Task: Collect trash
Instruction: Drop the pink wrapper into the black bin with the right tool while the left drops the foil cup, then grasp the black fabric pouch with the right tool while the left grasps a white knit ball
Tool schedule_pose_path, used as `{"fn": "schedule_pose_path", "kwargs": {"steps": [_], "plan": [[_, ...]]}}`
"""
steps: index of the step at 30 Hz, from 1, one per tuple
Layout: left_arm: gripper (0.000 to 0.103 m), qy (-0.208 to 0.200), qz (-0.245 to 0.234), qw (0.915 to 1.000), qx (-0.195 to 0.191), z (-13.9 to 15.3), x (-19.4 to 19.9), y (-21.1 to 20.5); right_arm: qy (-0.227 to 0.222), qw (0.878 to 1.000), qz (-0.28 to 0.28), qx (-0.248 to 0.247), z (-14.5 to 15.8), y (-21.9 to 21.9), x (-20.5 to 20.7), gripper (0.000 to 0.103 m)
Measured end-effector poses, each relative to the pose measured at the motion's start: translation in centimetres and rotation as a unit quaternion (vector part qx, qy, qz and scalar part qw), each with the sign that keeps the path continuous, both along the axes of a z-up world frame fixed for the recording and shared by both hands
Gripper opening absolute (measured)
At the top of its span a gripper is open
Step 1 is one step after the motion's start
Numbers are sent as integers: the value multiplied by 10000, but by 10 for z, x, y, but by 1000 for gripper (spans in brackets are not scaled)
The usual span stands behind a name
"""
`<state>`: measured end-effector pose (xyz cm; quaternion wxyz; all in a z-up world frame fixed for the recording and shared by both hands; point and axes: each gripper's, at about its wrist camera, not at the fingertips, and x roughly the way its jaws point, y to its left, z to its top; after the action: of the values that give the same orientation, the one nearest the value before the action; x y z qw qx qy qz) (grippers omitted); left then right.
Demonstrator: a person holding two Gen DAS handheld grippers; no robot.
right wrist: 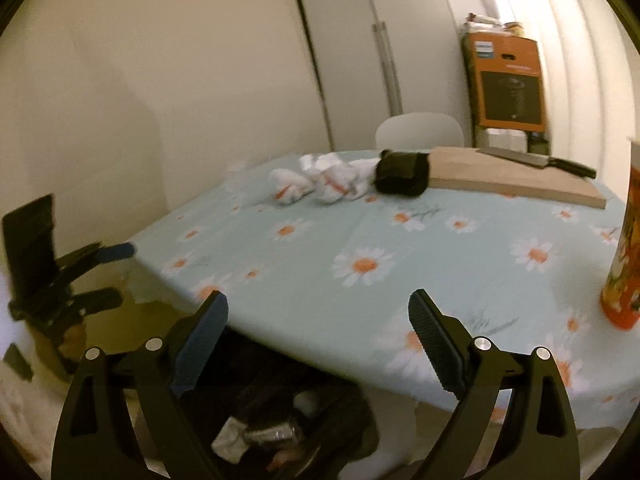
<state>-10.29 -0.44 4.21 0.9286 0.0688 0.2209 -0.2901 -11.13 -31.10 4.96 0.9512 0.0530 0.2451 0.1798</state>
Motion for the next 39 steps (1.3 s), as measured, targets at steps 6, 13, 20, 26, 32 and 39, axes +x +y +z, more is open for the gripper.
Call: {"fn": "schedule_pose_path", "kwargs": {"steps": [6,13,20,26,32,39], "plan": [[97,81,151,9998,-97,13,19,6,-111,9995,-306,-14,17,-6,37,90],[97,-45,139,9999,-53,31,34,5,-151,9979,-626,-32,36,-11,80,92],[97,-219,197,9996,-45,42,58,2,-314,9964,-760,209,57,-23,118,93],[97,-139,366,9987,-327,42,84,5,-466,9901,-1291,295,63,-40,148,94],[97,-171,621,9966,-522,47,116,8,-524,9859,-1573,-223,55,-34,171,94],[97,-123,687,9972,-277,52,154,0,-300,9853,-1655,-312,44,-33,197,95]]}}
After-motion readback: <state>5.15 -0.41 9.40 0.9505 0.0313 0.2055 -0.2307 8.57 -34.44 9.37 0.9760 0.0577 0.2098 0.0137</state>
